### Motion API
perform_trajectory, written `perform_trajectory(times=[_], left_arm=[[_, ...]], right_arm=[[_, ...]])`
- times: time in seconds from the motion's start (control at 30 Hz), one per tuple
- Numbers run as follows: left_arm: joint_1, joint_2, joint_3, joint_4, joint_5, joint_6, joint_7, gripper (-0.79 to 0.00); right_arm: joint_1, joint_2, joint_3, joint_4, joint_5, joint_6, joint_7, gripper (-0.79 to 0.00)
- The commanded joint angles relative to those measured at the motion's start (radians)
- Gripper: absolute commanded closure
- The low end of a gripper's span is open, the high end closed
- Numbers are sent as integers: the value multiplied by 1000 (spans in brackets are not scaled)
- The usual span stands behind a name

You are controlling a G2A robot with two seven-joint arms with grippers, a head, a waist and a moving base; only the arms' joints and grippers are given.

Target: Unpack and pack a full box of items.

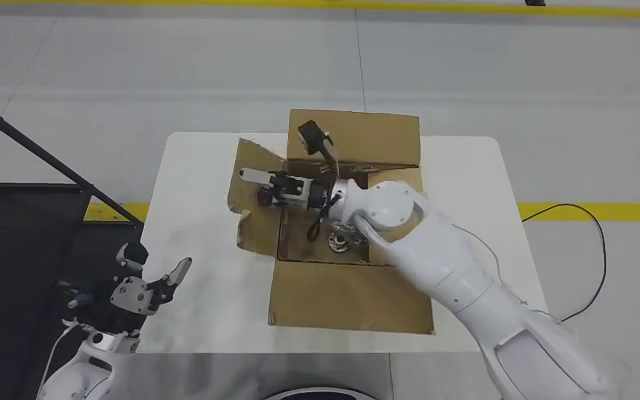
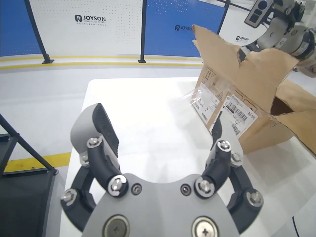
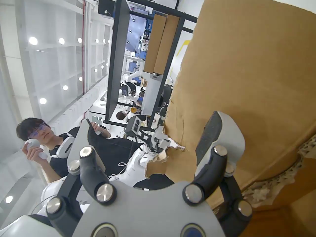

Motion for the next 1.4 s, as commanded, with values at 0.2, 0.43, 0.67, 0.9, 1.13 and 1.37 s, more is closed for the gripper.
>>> perform_trajectory(times=[0.2,0.43,0.67,0.9,1.13,1.37], left_arm=[[21,-5,-25,8,-20,-21,18,-785],[24,-9,-34,0,-21,-28,19,-785],[39,-14,-55,-23,-36,-39,32,-785],[60,-17,-98,-84,-57,-61,26,-785],[75,-19,-131,-195,-82,-97,-19,-785],[47,-15,-129,-357,-106,-103,-200,-785]], right_arm=[[31,-51,-38,89,-17,8,9,-785],[30,-66,-24,117,-43,11,28,-785],[2,-55,36,84,-37,-19,93,-785],[-65,-3,163,-39,-52,-32,208,-785],[-217,79,369,-246,-115,-42,350,-785],[-505,166,679,-581,-181,-85,463,-785]])
